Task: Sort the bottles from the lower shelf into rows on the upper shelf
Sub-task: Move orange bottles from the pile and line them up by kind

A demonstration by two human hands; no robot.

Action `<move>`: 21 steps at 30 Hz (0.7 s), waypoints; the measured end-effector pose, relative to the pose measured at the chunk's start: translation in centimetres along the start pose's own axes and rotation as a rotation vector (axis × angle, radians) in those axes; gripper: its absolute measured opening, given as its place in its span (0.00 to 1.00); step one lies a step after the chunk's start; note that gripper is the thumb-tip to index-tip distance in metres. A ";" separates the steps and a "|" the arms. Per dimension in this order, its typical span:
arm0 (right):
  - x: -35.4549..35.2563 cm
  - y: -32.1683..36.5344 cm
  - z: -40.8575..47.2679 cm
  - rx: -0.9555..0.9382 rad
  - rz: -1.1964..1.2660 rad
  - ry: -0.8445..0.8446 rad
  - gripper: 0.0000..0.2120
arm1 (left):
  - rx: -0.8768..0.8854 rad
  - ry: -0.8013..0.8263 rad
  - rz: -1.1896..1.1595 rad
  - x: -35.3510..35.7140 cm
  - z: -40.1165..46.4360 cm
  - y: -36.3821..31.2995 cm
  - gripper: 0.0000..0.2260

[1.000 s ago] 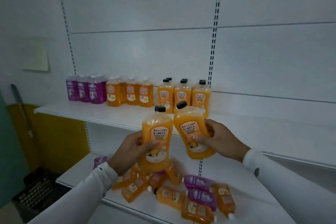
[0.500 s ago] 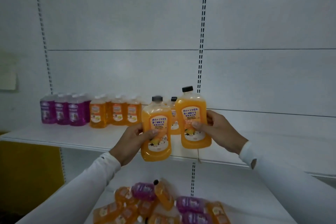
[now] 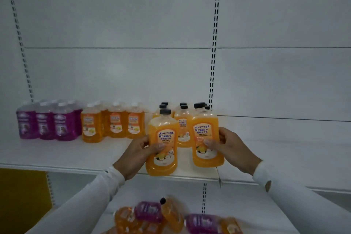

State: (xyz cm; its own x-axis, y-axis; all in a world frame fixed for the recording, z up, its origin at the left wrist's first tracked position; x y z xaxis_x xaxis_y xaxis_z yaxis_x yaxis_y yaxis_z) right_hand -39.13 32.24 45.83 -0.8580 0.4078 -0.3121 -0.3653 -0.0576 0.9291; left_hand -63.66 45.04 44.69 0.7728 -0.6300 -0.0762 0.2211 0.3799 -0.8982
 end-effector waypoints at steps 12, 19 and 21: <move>3.0 -6.3 9.4 0.050 0.057 0.103 0.25 | -0.099 -0.071 0.062 -1.9 6.0 5.8 0.11; 4.4 -6.8 11.2 0.058 -0.019 0.053 0.26 | -0.078 0.071 0.170 -4.0 9.1 8.1 0.18; 4.5 -6.6 11.4 0.066 -0.066 0.026 0.22 | -0.059 0.093 0.173 -4.5 9.9 8.5 0.21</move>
State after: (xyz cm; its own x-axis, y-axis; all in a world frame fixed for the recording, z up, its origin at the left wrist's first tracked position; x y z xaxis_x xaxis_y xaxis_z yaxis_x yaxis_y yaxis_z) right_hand -36.48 44.87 40.58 -0.8421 0.3849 -0.3777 -0.3979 0.0292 0.9170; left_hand -59.37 57.84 41.71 0.7373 -0.6197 -0.2688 0.0523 0.4491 -0.8919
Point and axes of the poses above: each hand's wrist, its own z-axis towards the middle knuckle, its own x-axis out of the palm, y = z × x, the point moved 1 cm from there along z, towards the middle knuckle, and after that the axes turned 8 degrees about x, right-handed, at the moved point
